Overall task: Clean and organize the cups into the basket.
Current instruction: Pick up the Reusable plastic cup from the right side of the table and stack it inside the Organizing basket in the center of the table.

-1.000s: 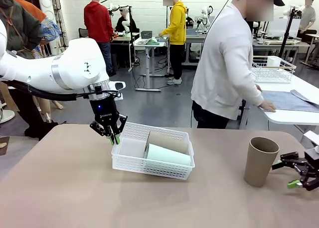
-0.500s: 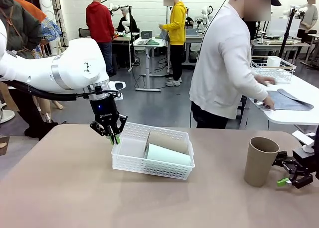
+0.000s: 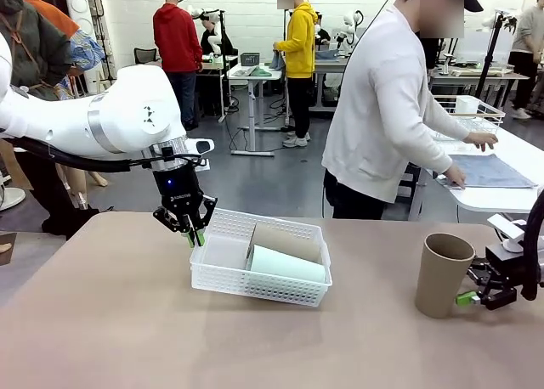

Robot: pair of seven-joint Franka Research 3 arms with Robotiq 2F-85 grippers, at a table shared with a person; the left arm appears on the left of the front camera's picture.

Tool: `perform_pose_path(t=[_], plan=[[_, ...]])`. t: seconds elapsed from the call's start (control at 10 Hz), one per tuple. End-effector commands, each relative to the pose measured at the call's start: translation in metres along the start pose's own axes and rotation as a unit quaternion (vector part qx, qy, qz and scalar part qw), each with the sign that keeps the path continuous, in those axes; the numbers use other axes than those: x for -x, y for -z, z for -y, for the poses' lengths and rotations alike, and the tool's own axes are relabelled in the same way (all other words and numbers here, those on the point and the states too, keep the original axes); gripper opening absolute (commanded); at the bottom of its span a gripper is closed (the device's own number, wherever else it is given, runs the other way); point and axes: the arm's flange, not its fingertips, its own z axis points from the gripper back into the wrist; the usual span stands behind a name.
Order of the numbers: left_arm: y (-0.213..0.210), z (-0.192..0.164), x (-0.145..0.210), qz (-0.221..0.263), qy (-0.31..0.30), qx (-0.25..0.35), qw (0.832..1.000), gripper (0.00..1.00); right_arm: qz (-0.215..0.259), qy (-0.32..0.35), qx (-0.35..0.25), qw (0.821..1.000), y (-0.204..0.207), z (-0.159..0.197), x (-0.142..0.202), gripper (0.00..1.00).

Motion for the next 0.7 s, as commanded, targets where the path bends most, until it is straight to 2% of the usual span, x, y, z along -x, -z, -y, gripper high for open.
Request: perform_pose_path(t=[0.0, 0.6], plan=[[0.000, 0.001, 0.001, 0.005, -0.001, 0.001, 1.000, 0.00, 0.014, -0.006, -0.006, 1.000, 0.013, 0.010, -0.001, 1.00], [0.000, 0.001, 0.001, 0.005, -0.001, 0.001, 1.000, 0.00, 0.010, 0.006, -0.047, 0.999, 0.044, 0.017, -0.003, 1.00]])
